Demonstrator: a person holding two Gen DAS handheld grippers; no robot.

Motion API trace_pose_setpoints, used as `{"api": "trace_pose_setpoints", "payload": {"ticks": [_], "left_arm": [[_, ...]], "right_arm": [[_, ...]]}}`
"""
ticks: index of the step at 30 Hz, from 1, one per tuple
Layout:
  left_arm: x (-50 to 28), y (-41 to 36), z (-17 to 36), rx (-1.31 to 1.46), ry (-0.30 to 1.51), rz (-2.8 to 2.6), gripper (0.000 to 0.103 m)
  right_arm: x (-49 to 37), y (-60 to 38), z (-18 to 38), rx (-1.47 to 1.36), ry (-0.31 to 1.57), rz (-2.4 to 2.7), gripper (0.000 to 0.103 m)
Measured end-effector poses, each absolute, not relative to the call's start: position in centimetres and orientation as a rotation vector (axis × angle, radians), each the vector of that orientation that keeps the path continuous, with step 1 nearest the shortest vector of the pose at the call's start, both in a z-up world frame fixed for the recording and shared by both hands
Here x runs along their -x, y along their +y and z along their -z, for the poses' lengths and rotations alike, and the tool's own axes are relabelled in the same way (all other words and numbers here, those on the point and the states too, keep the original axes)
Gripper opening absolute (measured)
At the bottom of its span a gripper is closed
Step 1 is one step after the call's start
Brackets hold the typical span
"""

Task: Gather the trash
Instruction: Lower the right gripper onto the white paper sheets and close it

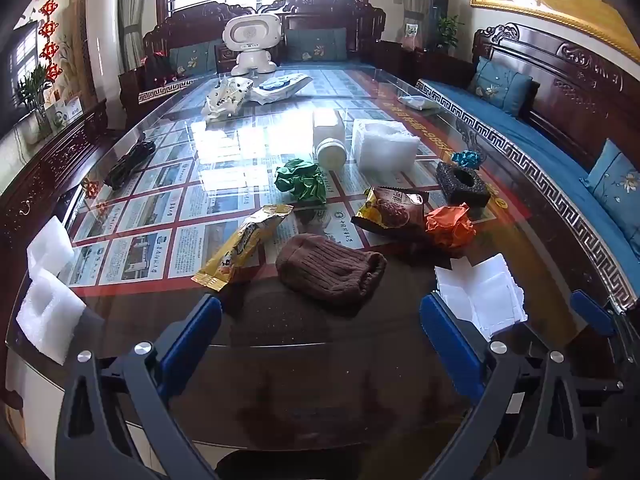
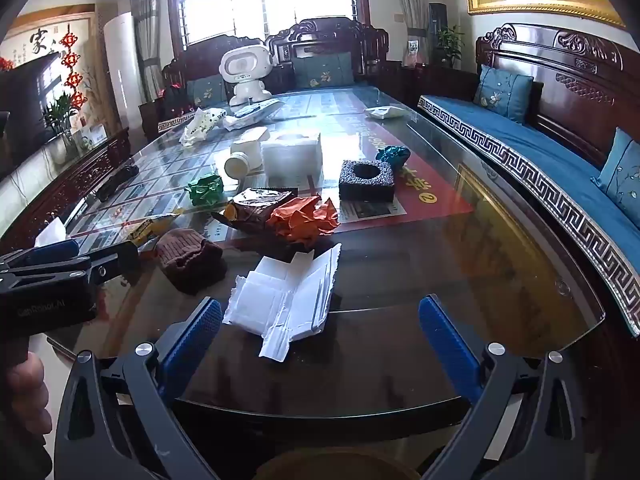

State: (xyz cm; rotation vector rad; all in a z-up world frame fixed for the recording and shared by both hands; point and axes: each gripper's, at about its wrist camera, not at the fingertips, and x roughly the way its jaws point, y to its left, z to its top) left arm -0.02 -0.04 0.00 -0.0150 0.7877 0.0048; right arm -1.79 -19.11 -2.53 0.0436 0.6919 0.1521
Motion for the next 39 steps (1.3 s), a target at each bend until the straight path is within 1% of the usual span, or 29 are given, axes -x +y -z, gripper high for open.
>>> {"api": "trace_pose_setpoints", "payload": {"ticks": [29, 39], "left_arm": [[-0.9, 2.0, 1.3, 0.053, 0.830, -0.054, 0.099], [-1.7, 3.2, 2.4, 0.126, 0.839, 0.018, 0.099]], "right_arm": [[1.2, -19.2, 3.2, -0.061, 0.721, -0.171, 0.095], [0.1, -19.5, 3.9, -0.094, 0.749, -0.197, 0.095]]}}
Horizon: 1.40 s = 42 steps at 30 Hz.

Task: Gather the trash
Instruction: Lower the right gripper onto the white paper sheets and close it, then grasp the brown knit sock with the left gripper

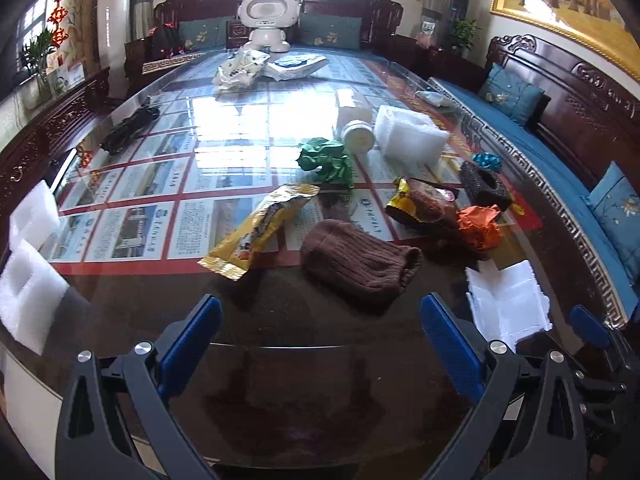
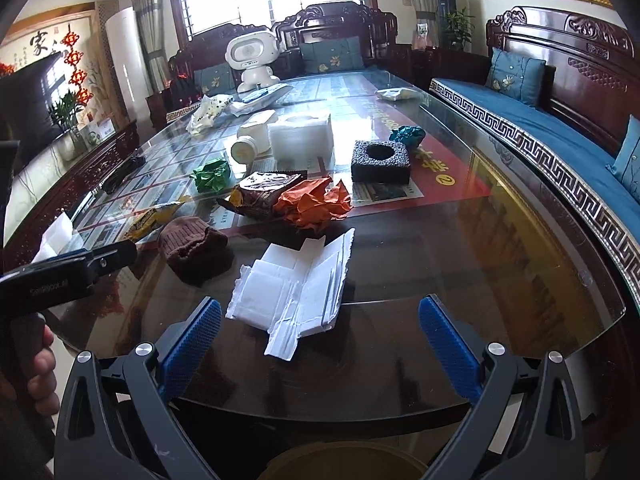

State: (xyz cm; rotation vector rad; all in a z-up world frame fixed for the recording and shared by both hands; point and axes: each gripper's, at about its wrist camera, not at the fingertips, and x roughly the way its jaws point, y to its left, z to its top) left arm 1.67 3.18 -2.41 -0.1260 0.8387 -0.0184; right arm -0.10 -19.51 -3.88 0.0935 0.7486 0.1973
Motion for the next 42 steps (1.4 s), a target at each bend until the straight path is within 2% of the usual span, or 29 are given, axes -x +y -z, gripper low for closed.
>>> {"api": "trace_pose_setpoints", "payload": {"ticks": [11, 13, 15, 19, 25, 26, 27, 29, 35, 42], "left_arm": [[-2.7, 1.0, 2.7, 0.111, 0.840, 0.092, 0.099], [-2.9, 1.0, 3.0, 0.112, 0.847, 0.094, 0.099], [-3.0, 1.1, 3.1, 0.118, 0.854, 0.097, 0.099], [-3.4, 1.2, 3.4, 0.129, 0.864, 0.095, 0.099], [-3.8, 1.1, 3.5, 0.125, 0.868, 0.100, 0.099], [-3.8, 1.1, 3.6, 0.124, 0.869, 0.101, 0.099], [-3.9, 1.0, 3.6, 0.123, 0.870, 0.104, 0.099], [-4.0, 0.9, 3.7, 0.123, 0.874, 0.106, 0.099], [-4.5, 0.5, 3.9, 0.122, 0.881, 0.111, 0.099], [-5.3, -0.3, 4.1, 0.120, 0.890, 0.098, 0.099]], "right_arm": [[-1.9, -19.3, 4.4, -0.133, 0.785, -0.225, 0.094], [-2.1, -19.4, 4.5, -0.136, 0.792, -0.230, 0.088], [-2.4, -19.4, 4.8, -0.133, 0.803, -0.236, 0.078], [-3.0, -19.1, 5.3, -0.123, 0.827, -0.236, 0.071], [-3.4, -19.0, 5.8, -0.126, 0.844, -0.243, 0.049], [-3.4, -18.9, 5.9, -0.121, 0.847, -0.241, 0.040], [-3.5, -18.8, 5.9, -0.114, 0.851, -0.248, 0.026], [-3.4, -18.7, 5.9, -0.120, 0.844, -0.273, 0.016], [-2.9, -18.9, 5.0, -0.127, 0.800, -0.286, 0.006], [-2.7, -19.7, 4.1, -0.144, 0.777, -0.292, 0.006]]}}
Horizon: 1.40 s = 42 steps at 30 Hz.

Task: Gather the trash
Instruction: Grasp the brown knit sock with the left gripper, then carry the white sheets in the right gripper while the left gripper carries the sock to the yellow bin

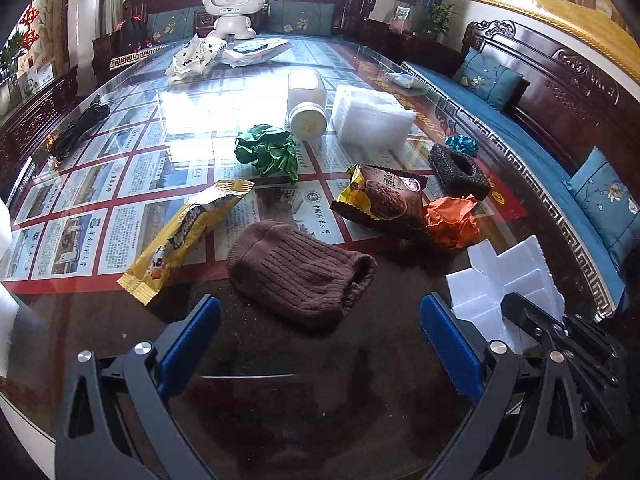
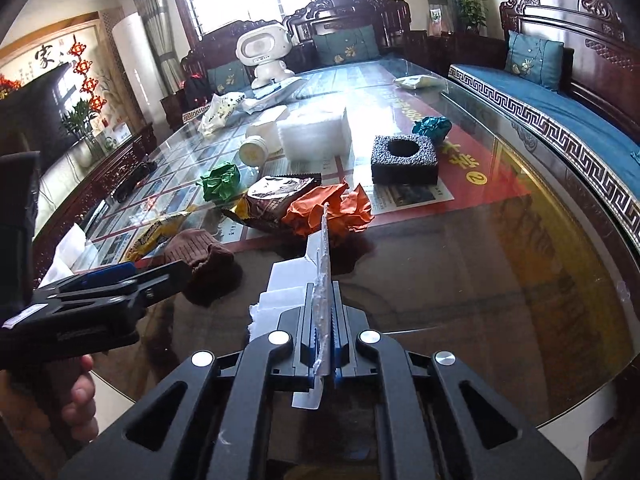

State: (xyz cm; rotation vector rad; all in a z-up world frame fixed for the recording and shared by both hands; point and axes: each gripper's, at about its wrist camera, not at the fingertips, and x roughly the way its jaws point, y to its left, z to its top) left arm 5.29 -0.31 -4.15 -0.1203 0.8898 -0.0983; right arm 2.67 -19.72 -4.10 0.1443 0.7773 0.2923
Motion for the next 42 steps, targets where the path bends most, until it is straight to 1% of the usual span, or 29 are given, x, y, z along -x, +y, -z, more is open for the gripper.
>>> {"api": "trace_pose_setpoints", "payload": {"ticks": [9, 10, 11, 13, 14, 15, 16, 17, 19, 21, 26, 42], "left_arm": [[-7.3, -1.1, 5.2, 0.095, 0.928, 0.037, 0.099], [-7.6, -1.2, 5.4, 0.088, 0.935, 0.029, 0.096], [-7.8, -1.1, 5.5, 0.090, 0.943, 0.027, 0.088], [-8.1, -1.2, 5.8, 0.082, 0.948, 0.016, 0.077], [-8.2, -1.2, 5.7, 0.069, 0.944, 0.004, 0.067], [-8.2, -1.2, 5.7, 0.059, 0.943, -0.001, 0.063], [-8.2, -1.1, 5.7, 0.063, 0.942, 0.005, 0.055], [-8.3, -0.9, 5.5, 0.078, 0.941, 0.017, 0.040], [-8.3, -0.7, 5.4, 0.104, 0.945, 0.049, 0.022], [-8.0, -0.6, 5.2, 0.096, 0.934, 0.050, 0.016], [-7.0, -1.1, 4.6, 0.065, 0.905, 0.055, 0.014], [-1.9, -1.4, 2.3, 0.059, 0.858, 0.104, 0.014]], "right_arm": [[-2.3, -20.0, 3.7, -0.156, 0.763, -0.323, 0.006], [-2.3, -20.0, 3.7, -0.159, 0.761, -0.325, 0.006], [-2.3, -20.1, 3.7, -0.160, 0.760, -0.326, 0.006], [-2.3, -20.3, 3.6, -0.161, 0.759, -0.325, 0.006], [-2.2, -20.4, 3.7, -0.163, 0.760, -0.325, 0.006], [-2.2, -20.5, 3.7, -0.165, 0.761, -0.325, 0.006], [-2.2, -20.6, 3.7, -0.168, 0.761, -0.326, 0.006], [-2.1, -20.7, 3.8, -0.171, 0.761, -0.326, 0.006], [-2.0, -20.7, 3.8, -0.173, 0.762, -0.328, 0.006], [-2.0, -20.8, 3.8, -0.177, 0.760, -0.329, 0.006], [-1.7, -20.7, 3.6, -0.175, 0.751, -0.336, 0.006], [0.6, -20.2, 1.6, -0.161, 0.705, -0.347, 0.006]]}}
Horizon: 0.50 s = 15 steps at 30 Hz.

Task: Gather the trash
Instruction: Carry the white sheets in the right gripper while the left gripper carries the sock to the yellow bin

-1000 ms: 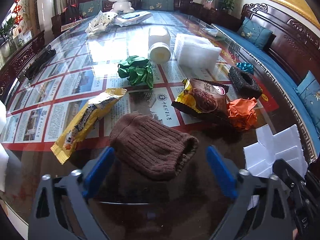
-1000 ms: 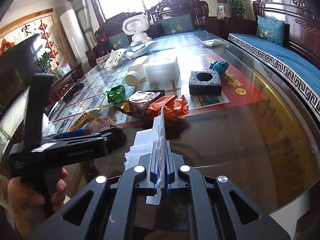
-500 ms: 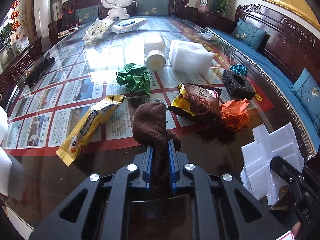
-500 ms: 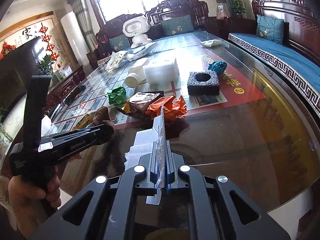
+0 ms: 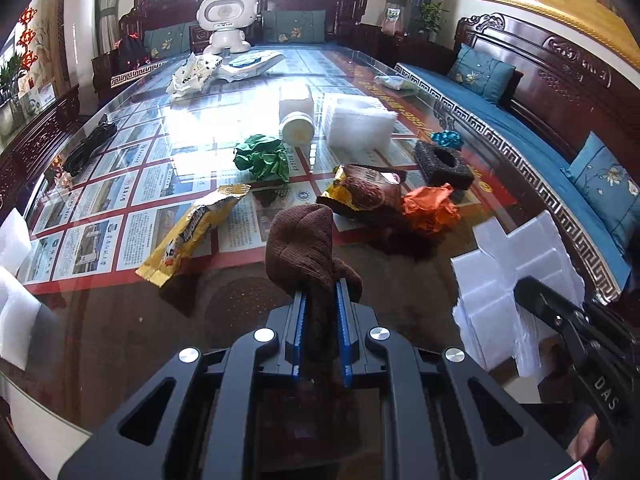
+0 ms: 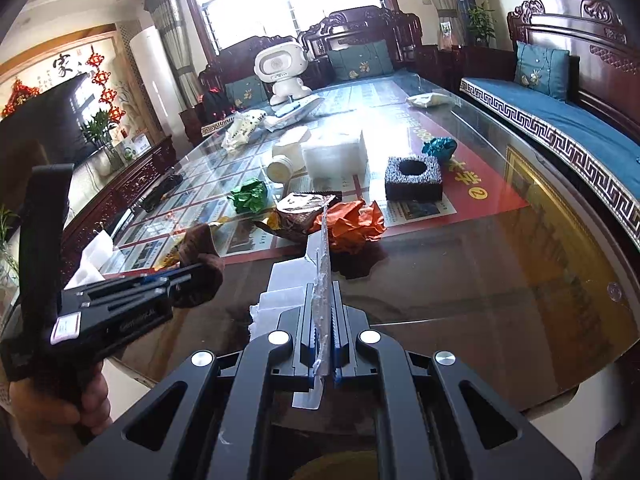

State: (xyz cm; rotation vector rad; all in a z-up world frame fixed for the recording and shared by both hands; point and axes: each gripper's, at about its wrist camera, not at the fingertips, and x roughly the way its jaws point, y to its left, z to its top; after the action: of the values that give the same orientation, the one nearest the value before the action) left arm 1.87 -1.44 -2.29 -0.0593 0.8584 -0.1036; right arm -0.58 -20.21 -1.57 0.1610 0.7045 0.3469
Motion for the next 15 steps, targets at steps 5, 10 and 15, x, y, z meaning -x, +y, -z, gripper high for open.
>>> {"api": "trace_pose_setpoints", "payload": {"ticks": [5, 10, 15], "left_arm": [[0.7, -2.1, 0.9, 0.048, 0.824, 0.139, 0.014], [3.2, -2.9, 0.2, 0.043, 0.807, 0.187, 0.014], [5.4, -3.6, -0.2, 0.037, 0.794, 0.207, 0.014]], "right_arm": [[1.9, -20.3, 0.5, -0.152, 0.678, -0.349, 0.006], [3.5, -20.4, -0.2, -0.146, 0.658, -0.354, 0.006], [5.6, -20.4, -0.8, -0.142, 0.645, -0.369, 0.006]]}}
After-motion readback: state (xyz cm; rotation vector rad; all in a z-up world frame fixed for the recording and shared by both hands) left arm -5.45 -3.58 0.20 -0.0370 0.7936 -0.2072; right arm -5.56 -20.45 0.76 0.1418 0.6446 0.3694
